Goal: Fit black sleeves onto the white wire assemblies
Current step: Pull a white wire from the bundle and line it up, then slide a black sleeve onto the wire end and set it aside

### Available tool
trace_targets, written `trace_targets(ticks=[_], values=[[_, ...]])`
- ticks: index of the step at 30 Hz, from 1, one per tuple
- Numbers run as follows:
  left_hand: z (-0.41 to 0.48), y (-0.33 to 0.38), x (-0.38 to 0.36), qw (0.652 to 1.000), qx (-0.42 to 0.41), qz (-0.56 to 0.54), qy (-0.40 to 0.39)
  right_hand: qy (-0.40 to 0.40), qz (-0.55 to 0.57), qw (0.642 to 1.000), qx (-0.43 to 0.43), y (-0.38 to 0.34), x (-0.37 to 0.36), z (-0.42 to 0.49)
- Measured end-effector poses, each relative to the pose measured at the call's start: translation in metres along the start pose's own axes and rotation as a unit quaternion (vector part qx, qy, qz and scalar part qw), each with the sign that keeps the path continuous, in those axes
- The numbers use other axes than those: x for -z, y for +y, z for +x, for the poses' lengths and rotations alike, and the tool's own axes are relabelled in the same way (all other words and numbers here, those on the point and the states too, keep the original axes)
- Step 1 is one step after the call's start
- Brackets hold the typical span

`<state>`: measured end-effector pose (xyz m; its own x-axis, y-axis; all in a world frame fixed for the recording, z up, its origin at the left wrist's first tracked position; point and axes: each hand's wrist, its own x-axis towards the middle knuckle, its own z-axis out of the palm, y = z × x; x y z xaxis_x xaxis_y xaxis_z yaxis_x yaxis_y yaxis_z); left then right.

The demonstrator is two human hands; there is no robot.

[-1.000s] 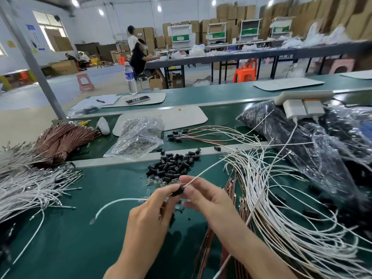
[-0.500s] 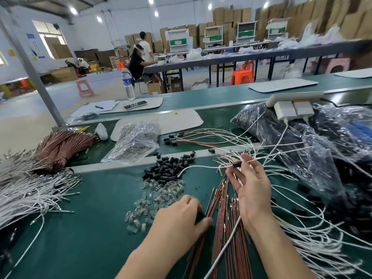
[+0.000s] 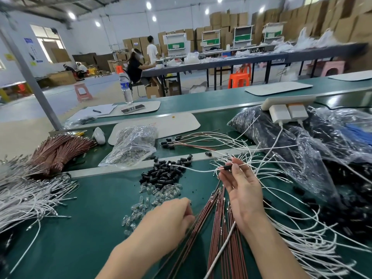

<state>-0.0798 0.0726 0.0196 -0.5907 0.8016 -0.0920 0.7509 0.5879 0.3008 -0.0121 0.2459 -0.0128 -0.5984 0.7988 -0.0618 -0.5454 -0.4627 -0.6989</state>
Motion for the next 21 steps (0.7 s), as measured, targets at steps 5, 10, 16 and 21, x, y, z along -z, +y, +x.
trace_targets(ticks=[5, 10, 16, 21], values=[[-0.008, -0.01, 0.018, 0.994, -0.029, 0.103, 0.024, 0.008, 0.015, 1.0, -0.013, 0.002, -0.001, 0.0], [-0.027, -0.035, 0.056, 0.999, 0.011, 0.023, 0.022, -0.003, 0.021, 0.999, -0.024, 0.006, -0.001, -0.001], [-0.011, -0.033, 0.035, 0.79, 0.023, -0.55, 0.27, -0.067, 0.025, 0.994, -0.084, 0.017, -0.008, -0.01], [0.008, -0.019, -0.015, 0.693, 0.054, -0.643, 0.321, -0.099, 0.021, 0.988, -0.118, 0.024, -0.012, -0.014]])
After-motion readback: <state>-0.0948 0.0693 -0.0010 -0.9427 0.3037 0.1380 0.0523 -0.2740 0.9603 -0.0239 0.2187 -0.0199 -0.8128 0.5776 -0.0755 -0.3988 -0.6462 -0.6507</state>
